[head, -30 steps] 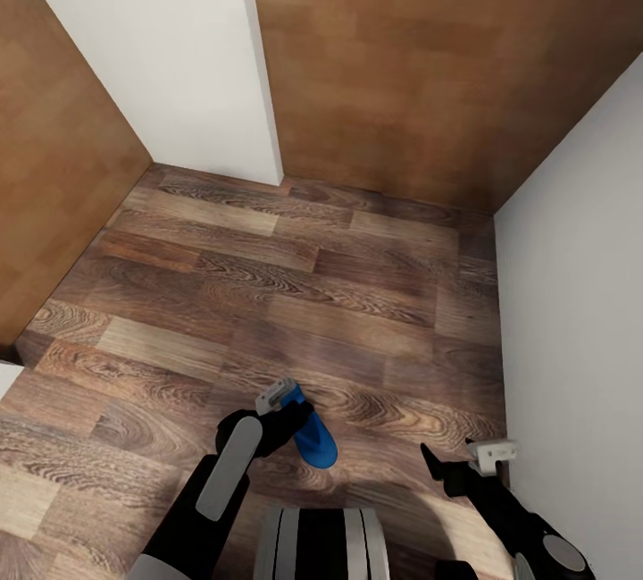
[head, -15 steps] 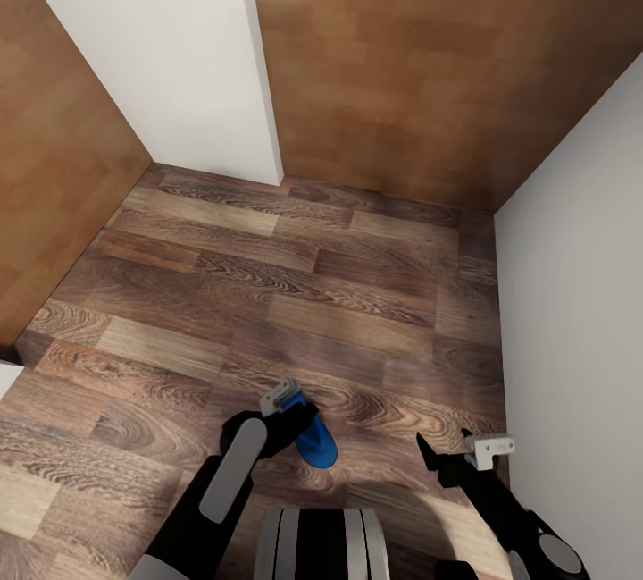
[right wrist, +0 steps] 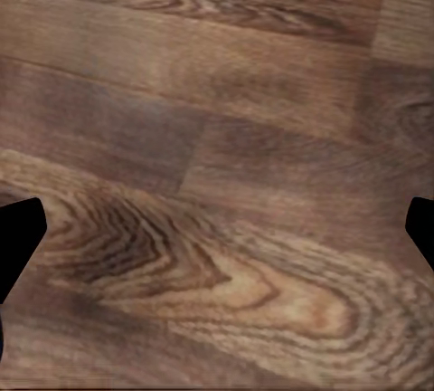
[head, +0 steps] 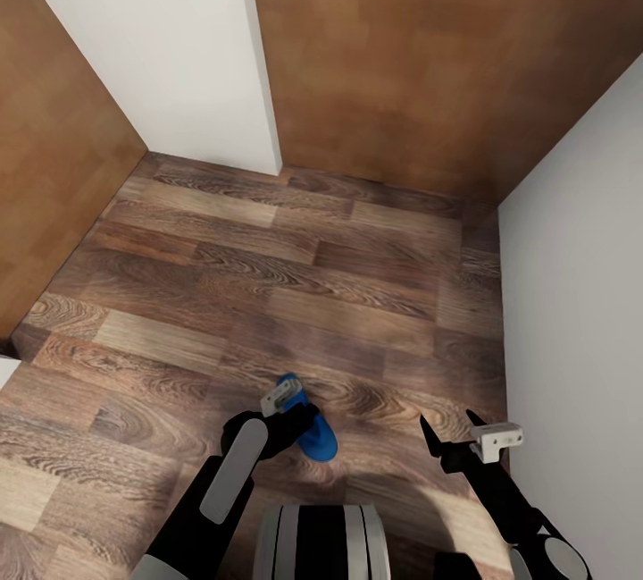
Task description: In the bedroom, move the book from the bed onto either nightstand, and place the two sandals side by side next to the bed.
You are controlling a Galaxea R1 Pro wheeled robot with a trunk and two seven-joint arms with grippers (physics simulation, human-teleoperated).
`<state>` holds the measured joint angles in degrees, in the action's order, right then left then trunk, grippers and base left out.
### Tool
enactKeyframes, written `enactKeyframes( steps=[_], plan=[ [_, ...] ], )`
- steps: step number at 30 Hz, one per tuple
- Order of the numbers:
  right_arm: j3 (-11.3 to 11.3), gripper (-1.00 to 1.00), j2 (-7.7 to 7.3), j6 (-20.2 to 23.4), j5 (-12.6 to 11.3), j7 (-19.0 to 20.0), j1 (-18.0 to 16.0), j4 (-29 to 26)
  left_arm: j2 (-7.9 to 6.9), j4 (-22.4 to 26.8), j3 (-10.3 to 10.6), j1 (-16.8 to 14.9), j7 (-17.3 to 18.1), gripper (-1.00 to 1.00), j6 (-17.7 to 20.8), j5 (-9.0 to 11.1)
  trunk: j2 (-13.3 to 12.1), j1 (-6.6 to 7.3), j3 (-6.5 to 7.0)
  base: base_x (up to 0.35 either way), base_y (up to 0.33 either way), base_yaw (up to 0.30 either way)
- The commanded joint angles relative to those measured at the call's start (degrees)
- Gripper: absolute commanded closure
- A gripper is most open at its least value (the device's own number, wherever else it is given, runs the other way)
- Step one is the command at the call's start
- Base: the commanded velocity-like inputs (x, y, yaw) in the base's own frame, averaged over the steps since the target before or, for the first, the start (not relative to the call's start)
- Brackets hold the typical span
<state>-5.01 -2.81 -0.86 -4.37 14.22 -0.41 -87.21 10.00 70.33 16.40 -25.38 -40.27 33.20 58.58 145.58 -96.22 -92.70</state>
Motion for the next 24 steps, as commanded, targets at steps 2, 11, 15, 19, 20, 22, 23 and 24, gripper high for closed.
enactKeyframes(
  steps=[2,11,15,19,20,22,23,24],
  plan=[
    [-0.08,-1.0,0.0,-0.09,-0.46,0.37,-0.02,0.02,0.0,0.07,0.03,-0.02,-0.51,-1.0,0.05,0.49,0.03,-0.01,-0.26,0.0,0.0,0.0],
    [-0.08,-1.0,0.0,-0.1,-0.46,0.37,-0.03,0.07,0.0,0.07,1.12,-0.02,-0.58,-1.0,0.11,0.49,0.03,-0.01,-0.26,0.0,0.0,0.0],
    [-0.08,-1.0,0.07,-0.1,-0.46,0.37,-0.03,0.03,0.0,0.4,2.36,-0.02,-0.93,-1.0,0.01,0.43,0.03,-0.01,-0.26,0.0,0.0,0.0],
    [-0.08,-1.0,0.11,-0.13,-0.46,0.37,-0.03,0.03,0.0,0.57,2.48,-0.92,-3.11,-1.0,-0.16,0.36,0.03,-0.01,-0.26,0.0,0.0,0.0],
    [-0.08,-1.0,0.13,-0.15,-0.46,0.37,-0.03,0.03,0.0,0.56,2.48,-1.75,-3.82,-1.0,-0.19,0.37,0.03,-0.01,-0.26,0.0,0.0,0.0],
    [-0.08,-1.0,0.14,-0.17,-0.46,0.37,-0.03,0.02,0.0,0.53,2.49,-2.92,-4.61,-1.0,-0.22,0.39,0.03,-0.01,-0.26,0.0,0.0,0.0],
    [-0.08,-1.0,0.16,-0.18,-0.46,0.37,-0.03,0.02,0.0,0.52,2.49,-3.46,-4.92,-1.0,-0.24,0.39,0.03,-0.01,-0.26,0.0,0.0,0.0],
    [-0.08,-1.0,0.17,-0.19,-0.46,0.37,-0.03,0.02,0.0,0.63,2.49,-4.07,-5.28,-1.0,-0.66,0.4,0.03,-0.01,-0.26,0.0,0.0,0.0]
  ],
)
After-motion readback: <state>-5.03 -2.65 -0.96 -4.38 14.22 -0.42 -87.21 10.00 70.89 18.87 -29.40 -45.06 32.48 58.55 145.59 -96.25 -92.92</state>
